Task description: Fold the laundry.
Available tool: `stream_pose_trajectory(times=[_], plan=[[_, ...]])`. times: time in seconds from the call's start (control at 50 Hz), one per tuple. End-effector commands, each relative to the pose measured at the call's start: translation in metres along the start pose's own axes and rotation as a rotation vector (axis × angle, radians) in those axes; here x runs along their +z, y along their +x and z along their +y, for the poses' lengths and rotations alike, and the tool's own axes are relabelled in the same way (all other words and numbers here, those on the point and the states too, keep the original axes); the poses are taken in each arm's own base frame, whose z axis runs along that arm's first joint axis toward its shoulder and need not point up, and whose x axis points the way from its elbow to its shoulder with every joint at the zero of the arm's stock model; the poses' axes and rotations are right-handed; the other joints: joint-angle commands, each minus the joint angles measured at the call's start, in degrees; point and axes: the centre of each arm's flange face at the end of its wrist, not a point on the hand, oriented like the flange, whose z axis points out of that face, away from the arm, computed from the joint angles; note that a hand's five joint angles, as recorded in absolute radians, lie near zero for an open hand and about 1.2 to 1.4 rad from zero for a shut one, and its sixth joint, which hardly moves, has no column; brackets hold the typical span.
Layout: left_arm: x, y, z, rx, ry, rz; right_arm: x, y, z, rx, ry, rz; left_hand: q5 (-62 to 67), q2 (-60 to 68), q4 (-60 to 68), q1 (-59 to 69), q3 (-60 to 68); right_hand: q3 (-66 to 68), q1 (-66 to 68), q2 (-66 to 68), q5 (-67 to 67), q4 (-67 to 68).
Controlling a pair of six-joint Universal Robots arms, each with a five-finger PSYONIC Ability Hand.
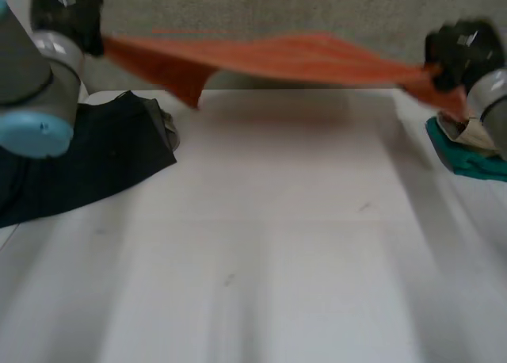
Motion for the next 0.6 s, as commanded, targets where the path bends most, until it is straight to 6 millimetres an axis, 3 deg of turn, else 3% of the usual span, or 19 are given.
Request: stream_pose_trajectory(times=[0.02,0.04,0.16,0.3,0.42,0.6], plan=[[-0.021,0.024,0.061,0.020,-0.132,0.104,-0.026,-0.037,0.066,0.016,-0.205,-0.170,12.98,11.43,11.25,14.39,11.65,11.90,14.59,12.67,11.08,11.51],[-0.023,0.026,0.070,0.028,-0.145,0.110,-0.031,-0.044,0.081,0.010,-0.250,-0.188,12.98,11.43,11.25,14.39,11.65,11.90,14.59,12.67,11.08,11.51],[-0.031,0.025,0.088,0.053,-0.184,0.124,-0.042,-0.050,0.112,0.009,-0.366,-0.184,12.98,11.43,11.25,14.39,11.65,7.86,10.55,8.64,7.05,7.48],[-0.036,0.022,0.093,0.057,-0.199,0.143,-0.046,-0.037,0.113,0.064,-0.423,-0.081,12.98,11.43,11.25,14.39,11.65,-12.00,-9.31,-11.23,-12.82,-12.38],[-0.040,0.023,0.092,0.060,-0.202,0.157,-0.051,-0.028,0.105,0.092,-0.432,-0.022,12.98,11.43,11.25,14.39,11.65,-16.38,-13.69,-15.61,-17.20,-16.76],[-0.049,0.022,0.089,0.087,-0.218,0.176,-0.062,-0.028,0.114,0.077,-0.485,-0.008,12.98,11.43,11.25,14.39,11.65,-10.83,-8.14,-10.06,-11.65,-11.22]])
